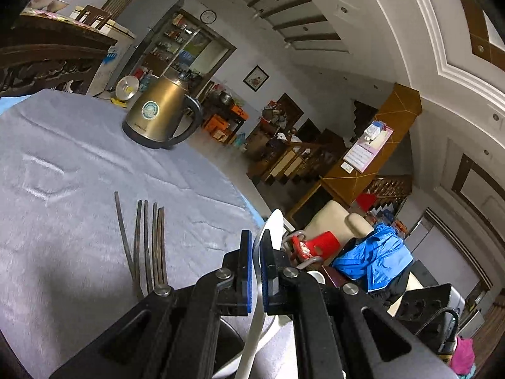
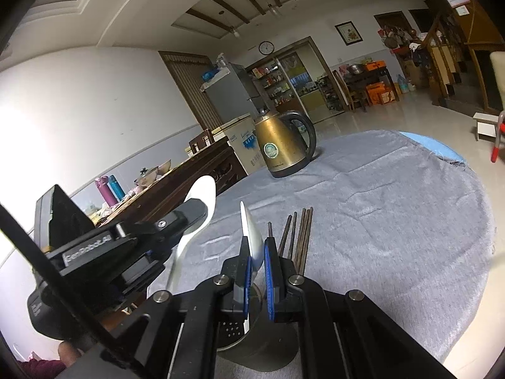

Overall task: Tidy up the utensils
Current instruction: 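Lift both white spoons and carry them over the dark grey cup, then lower the spoons into the cup and open both grippers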

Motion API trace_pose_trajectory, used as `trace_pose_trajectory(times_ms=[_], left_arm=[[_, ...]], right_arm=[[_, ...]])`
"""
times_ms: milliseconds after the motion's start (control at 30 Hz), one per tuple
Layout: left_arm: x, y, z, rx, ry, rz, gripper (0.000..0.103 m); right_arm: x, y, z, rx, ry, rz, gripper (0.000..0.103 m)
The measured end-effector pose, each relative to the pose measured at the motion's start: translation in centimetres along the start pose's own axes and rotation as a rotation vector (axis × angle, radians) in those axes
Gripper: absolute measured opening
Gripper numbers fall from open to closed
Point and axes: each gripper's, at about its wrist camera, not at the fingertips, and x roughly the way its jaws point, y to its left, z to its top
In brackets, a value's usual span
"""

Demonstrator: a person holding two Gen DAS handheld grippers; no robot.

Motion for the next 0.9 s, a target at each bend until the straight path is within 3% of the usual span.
trace_pose_trajectory(times_ms=[300, 900], left_arm=[[1.4, 1.8, 0.0, -0.026, -0.027, 0.042, 0.005], [2.2, 3.0, -1.1, -0.013, -0.020, 0.010, 0.005]], right_arm=[[-0.4, -0.4, -0.2, 0.013, 0.003, 0.001, 0.008], [0.9, -1.6, -0.3, 0.072, 0.061, 0.017, 0.010]])
